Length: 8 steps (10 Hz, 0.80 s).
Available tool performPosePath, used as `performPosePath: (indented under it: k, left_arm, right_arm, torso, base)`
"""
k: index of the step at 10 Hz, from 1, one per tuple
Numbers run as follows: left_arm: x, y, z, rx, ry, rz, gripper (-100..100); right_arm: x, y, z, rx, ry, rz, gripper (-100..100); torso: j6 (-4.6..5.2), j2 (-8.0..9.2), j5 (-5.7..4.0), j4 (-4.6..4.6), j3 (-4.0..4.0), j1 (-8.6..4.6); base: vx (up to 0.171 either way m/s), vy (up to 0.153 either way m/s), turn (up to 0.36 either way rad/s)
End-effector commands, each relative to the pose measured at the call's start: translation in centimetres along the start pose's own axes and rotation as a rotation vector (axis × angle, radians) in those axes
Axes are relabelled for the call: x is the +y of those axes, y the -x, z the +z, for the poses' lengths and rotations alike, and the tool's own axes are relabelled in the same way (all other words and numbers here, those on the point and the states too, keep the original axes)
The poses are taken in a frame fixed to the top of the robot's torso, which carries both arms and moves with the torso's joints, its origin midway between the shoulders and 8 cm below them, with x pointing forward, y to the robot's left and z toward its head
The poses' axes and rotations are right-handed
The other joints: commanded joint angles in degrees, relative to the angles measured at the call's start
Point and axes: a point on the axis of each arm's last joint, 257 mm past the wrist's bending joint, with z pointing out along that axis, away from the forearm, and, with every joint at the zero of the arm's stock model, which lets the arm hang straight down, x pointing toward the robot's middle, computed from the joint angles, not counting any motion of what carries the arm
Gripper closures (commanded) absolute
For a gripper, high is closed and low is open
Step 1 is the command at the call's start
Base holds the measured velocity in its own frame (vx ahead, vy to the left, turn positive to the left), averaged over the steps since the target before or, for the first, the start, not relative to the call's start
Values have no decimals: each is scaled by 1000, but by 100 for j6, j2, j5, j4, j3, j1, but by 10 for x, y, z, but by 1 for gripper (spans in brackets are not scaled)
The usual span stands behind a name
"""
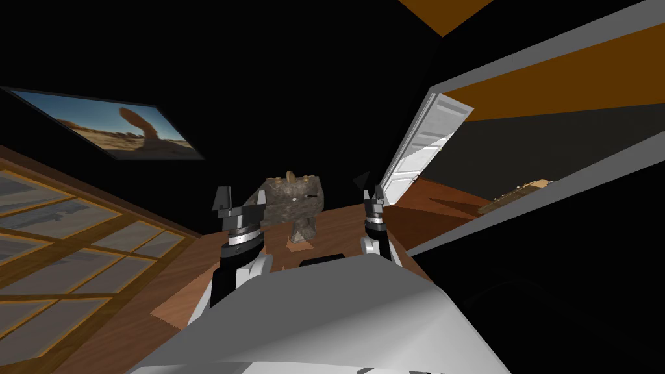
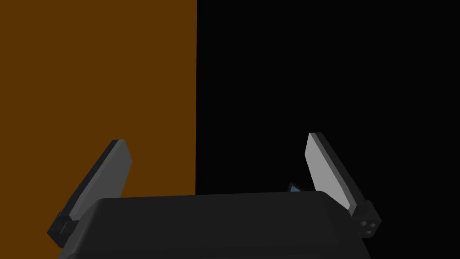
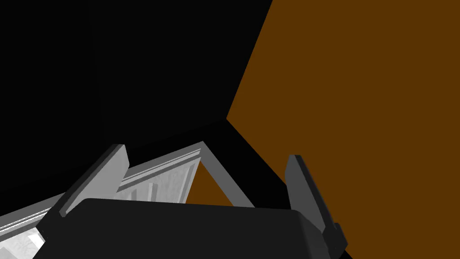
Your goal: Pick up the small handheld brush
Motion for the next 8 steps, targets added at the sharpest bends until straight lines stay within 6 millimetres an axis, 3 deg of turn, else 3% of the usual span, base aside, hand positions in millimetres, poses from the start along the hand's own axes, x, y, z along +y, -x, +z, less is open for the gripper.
performPosePath:
  k: [1, 8]
  left_arm:
    - [10, -3, 3, 35, 41, 4, -100]
    - [36, -3, 11, 60, 157, -6, -100]
  right_arm:
    - [0, 0, 0, 0, 0, 0, 0]
    - [0, 0, 0, 0, 0, 0, 0]
  torso:
    - [0, 0, 0, 0, 0, 0]
    - [0, 1, -1, 0, 1, -5]
  base:
    - [-4, -11, -11]
    - [-7, -17, -8]
